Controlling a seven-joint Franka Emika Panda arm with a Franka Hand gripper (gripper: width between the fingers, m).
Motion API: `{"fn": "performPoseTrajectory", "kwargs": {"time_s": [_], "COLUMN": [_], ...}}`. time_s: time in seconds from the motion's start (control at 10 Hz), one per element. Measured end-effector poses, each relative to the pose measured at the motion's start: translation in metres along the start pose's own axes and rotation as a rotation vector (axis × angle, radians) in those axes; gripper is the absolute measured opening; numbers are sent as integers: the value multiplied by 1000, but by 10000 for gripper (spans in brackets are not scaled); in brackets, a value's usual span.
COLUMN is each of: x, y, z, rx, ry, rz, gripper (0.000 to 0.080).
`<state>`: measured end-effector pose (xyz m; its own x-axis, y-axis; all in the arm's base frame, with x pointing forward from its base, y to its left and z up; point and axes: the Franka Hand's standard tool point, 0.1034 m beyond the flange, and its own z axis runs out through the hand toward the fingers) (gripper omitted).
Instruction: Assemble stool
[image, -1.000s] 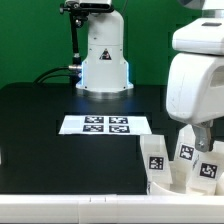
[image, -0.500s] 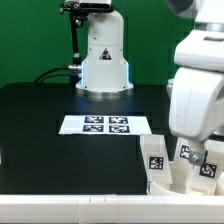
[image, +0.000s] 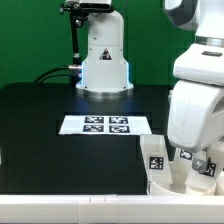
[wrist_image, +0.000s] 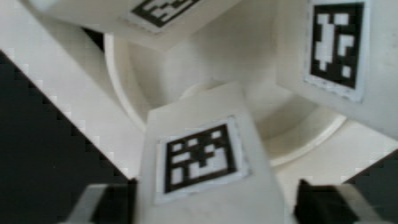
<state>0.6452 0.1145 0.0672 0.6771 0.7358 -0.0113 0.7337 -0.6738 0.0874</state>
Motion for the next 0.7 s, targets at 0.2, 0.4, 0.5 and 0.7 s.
{"fn": "performPoseTrajectory", "kwargs": {"time_s": [0.2,0.4,0.5,0.7], "x": [0,0,-1,-1], "y": [0,0,3,5], "z": [0,0,1,2], "rx": [0,0,-7,9], "ry": [0,0,10,50], "rz": [142,307,396,861], "gripper": [331,331,331,331]}}
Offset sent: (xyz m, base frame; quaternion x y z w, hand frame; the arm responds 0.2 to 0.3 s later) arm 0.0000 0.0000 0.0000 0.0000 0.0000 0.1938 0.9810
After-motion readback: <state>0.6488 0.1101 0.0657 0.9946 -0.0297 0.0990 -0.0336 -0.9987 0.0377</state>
